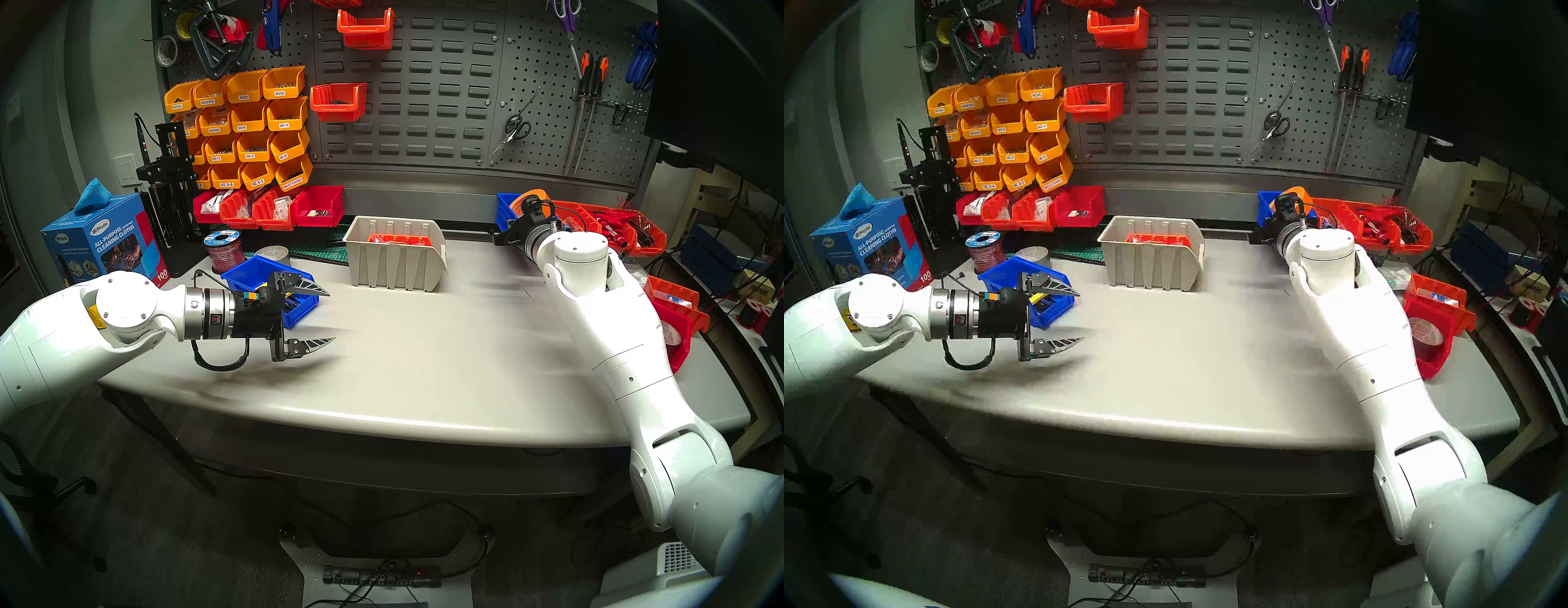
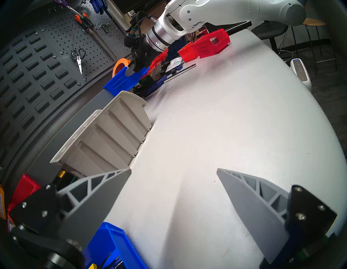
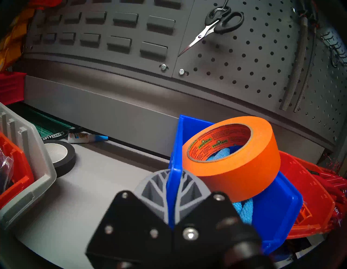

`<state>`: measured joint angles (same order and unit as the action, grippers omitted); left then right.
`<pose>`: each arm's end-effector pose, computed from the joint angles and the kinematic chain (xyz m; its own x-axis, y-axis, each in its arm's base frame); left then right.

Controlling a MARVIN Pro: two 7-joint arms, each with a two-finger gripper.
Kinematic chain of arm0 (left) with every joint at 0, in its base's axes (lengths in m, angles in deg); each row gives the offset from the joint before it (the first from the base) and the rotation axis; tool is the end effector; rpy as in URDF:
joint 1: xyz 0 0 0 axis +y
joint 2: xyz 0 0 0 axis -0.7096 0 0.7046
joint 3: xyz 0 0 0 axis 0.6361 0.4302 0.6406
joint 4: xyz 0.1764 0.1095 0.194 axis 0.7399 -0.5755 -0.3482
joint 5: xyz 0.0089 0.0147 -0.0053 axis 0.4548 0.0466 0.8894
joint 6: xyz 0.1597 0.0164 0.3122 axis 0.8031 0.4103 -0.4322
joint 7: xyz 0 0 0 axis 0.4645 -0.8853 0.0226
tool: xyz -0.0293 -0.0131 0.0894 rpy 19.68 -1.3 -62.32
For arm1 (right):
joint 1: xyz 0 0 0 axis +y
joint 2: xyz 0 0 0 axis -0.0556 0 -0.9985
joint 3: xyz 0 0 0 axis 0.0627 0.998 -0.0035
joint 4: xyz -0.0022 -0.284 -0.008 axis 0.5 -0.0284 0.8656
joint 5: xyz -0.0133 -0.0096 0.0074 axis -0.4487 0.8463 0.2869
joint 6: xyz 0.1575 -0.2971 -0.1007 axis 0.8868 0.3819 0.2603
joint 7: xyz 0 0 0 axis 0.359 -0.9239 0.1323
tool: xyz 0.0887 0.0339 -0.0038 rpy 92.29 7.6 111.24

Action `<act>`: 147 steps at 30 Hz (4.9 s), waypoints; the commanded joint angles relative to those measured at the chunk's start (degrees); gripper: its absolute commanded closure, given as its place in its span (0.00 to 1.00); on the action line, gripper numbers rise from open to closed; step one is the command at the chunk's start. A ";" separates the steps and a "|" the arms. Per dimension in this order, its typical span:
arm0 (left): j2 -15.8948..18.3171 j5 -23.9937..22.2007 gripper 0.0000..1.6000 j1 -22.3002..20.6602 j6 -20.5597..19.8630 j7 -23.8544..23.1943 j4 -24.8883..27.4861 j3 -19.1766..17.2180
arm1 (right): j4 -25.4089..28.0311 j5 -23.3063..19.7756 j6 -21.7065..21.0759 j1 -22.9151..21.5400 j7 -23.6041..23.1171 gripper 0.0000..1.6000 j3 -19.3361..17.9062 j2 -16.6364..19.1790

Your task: Hang all the unorganized tool boxes onto the wall

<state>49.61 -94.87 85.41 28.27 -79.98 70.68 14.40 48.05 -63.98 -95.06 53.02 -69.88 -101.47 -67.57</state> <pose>0.4362 0.0736 -0.1633 -0.3858 -0.5386 0.7491 -0.8124 -0.1865 -0.5524 0.5808 -0.0624 -0.1078 0.1273 0.2852 0.9500 0.0444 -0.9585 0.2818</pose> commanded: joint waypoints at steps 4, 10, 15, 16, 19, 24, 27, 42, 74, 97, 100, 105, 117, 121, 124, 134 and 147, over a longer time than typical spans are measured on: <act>0.08 -0.08 0.00 -0.60 -0.03 -0.01 0.11 -0.54 | 2.57 -0.72 -1.14 2.15 0.81 1.00 -1.19 0.59; 0.08 -0.08 0.00 -0.60 -0.03 -0.01 0.11 -0.54 | 2.84 -0.19 -2.48 2.36 1.46 0.18 -0.30 0.78; 0.08 -0.08 0.00 -0.60 -0.03 -0.01 0.11 -0.54 | 4.14 -0.09 -3.03 3.53 1.66 0.00 -0.27 1.03; 0.08 -0.08 0.00 -0.60 -0.03 -0.01 0.11 -0.54 | 4.46 -0.10 -3.10 3.82 1.71 0.00 -0.36 1.08; 0.08 -0.08 0.00 -0.60 -0.02 -0.01 0.11 -0.54 | 5.90 -0.22 -3.43 5.07 1.88 0.00 -0.71 1.45; 0.08 -0.08 0.00 -0.60 -0.02 -0.01 0.11 -0.54 | 8.50 -0.12 -3.92 7.06 1.87 0.00 -0.83 2.33; 0.08 -0.08 0.00 -0.60 -0.01 0.00 0.11 -0.53 | 11.30 0.23 -4.66 8.73 1.71 0.00 -0.57 3.38; 0.08 -0.07 0.00 -0.60 -0.01 0.00 0.11 -0.53 | 23.28 -1.58 -6.32 18.09 -1.67 0.00 -2.80 8.14; 0.08 -0.08 0.00 -0.60 -0.01 0.00 0.11 -0.53 | 26.20 -3.51 -2.48 15.37 -19.77 0.00 -2.58 17.28; 0.08 -0.07 0.00 -0.59 0.00 0.01 0.11 -0.53 | 19.69 -1.17 0.89 7.80 -24.30 0.00 3.38 13.65; 0.08 -0.07 0.00 -0.59 0.00 0.01 0.11 -0.53 | 19.00 -0.92 1.31 7.00 -24.89 0.00 3.75 13.50; 0.08 -0.07 0.00 -0.60 0.00 0.01 0.11 -0.53 | 17.82 -0.49 1.90 5.93 -25.74 0.00 4.46 12.95; 0.08 -0.08 0.00 -0.60 -0.01 0.00 0.11 -0.53 | 16.29 0.46 2.46 4.26 -27.00 0.00 6.28 10.88; 0.08 -0.08 0.00 -0.60 -0.02 0.00 0.11 -0.53 | 16.04 0.76 2.41 3.97 -27.09 0.00 7.00 10.02; 0.08 -0.08 0.00 -0.60 -0.02 -0.01 0.11 -0.53 | 16.01 0.93 2.23 3.83 -27.02 0.00 7.40 9.55; 0.08 -0.08 0.00 -0.60 -0.02 -0.01 0.11 -0.54 | 15.68 0.91 2.58 3.43 -27.13 0.03 7.88 8.70; 0.08 -0.08 0.00 -0.60 -0.03 -0.01 0.11 -0.54 | 16.59 0.81 2.31 5.35 -25.66 1.00 7.04 8.32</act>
<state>49.61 -94.87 85.41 28.27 -79.98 70.68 14.40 63.23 -62.76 -92.60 57.75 -96.55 -93.31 -59.17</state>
